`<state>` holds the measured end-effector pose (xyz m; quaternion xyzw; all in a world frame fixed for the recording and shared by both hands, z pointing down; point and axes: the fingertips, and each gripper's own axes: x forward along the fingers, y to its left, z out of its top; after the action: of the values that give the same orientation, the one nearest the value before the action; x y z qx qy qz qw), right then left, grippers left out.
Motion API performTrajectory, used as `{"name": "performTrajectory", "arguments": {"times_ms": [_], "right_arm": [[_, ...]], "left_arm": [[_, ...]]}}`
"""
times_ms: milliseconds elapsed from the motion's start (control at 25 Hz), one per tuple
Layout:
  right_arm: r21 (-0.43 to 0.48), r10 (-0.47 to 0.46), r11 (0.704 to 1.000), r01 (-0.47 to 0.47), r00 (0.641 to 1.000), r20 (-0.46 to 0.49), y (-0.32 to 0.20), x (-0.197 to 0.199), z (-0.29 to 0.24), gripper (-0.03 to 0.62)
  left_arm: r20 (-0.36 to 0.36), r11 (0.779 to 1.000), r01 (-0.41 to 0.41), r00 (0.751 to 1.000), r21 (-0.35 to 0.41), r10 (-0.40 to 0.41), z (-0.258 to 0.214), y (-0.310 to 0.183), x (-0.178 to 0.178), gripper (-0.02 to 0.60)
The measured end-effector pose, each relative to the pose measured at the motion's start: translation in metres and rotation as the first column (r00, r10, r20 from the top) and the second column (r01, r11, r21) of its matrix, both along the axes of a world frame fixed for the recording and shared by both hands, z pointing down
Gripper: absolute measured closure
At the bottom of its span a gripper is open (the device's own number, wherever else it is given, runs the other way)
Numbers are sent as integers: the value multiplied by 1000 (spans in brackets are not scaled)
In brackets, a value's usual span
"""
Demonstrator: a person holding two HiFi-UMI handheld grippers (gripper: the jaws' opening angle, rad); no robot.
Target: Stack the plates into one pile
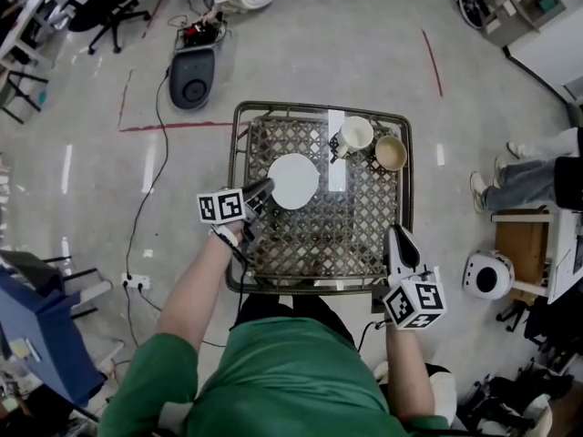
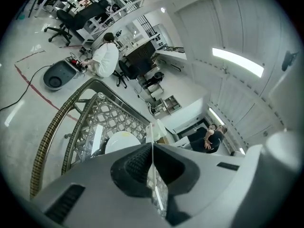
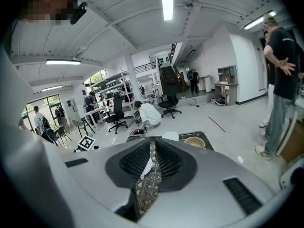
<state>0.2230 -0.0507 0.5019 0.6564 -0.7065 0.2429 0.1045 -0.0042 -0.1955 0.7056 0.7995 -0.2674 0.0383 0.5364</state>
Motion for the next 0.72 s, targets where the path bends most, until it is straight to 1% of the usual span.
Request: {"name": "performTrajectory", "arguments": {"times_ms": [280,440,560,720], "right_arm": [[-24,15,1000,-15,1000,3,-3,12,6,540],[-35,24,999,-24,1000,3,-5,18,9,540],[-37,27,999,-26,1000,7,-6,19,13,540],[-39,28,999,-27,1000,15,-9,20,16,542]], "left_arm": [[11,999,4,1000,-54,-3,24,-15,11,554],[34,996,19,999,-84,-16,37,-18,12,554],[84,993,41,996,-110,-32,49,-20,9,554],[186,988,54,982,-143,-27,68,-19,7,552]]}}
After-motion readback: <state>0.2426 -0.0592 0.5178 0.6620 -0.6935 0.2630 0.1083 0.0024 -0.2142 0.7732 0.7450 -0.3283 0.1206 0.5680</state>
